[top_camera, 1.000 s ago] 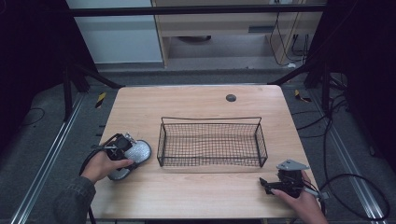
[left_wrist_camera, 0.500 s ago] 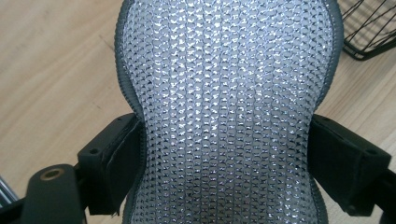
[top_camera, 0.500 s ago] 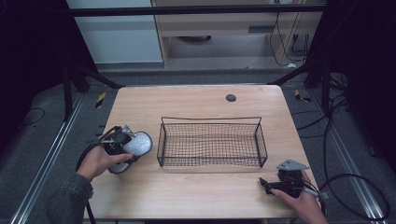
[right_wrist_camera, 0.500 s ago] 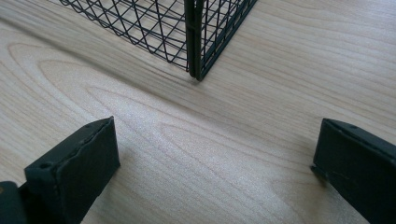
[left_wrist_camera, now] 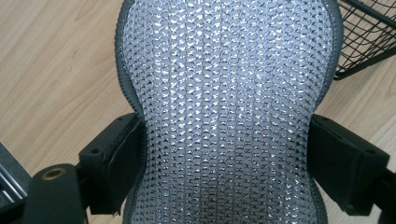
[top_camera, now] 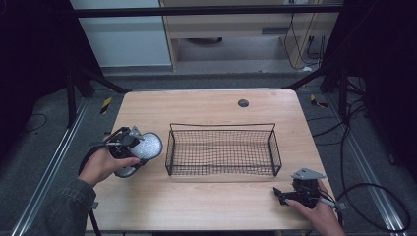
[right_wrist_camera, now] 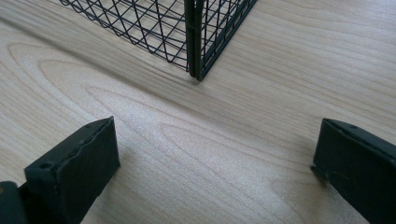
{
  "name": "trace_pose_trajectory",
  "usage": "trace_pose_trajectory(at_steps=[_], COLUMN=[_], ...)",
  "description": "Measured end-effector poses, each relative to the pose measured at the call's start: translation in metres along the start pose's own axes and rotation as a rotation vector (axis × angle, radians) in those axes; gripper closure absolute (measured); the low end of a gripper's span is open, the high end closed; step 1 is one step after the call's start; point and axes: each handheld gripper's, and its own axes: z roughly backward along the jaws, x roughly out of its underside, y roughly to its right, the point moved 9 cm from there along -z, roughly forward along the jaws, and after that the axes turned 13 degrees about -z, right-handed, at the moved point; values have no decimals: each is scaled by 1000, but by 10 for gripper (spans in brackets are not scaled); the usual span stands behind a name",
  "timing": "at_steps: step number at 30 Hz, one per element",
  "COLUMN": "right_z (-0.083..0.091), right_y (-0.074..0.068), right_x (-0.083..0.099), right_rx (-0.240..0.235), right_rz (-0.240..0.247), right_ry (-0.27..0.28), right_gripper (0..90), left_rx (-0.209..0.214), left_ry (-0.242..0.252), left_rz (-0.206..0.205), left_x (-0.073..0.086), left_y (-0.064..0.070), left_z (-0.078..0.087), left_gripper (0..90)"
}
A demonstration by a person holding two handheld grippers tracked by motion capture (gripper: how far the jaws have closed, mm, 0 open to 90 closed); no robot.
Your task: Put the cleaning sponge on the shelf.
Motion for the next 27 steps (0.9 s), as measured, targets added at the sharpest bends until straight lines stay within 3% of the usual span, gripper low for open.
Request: trace_pose_trajectory(at_steps=[12,27], right_z=[0,0], right_y=[0,0], right_x=[0,0], right_rx=[0,-1], right_rz=[0,1], right_ry=[0,0], right_gripper=[4,4], left_rx=[-33,-74], left_ry=[4,28], left_rz=[-44,-127], left_x=[-11,-45], left_y=[-2,-2], left_z=[12,33], left_gripper=[154,154])
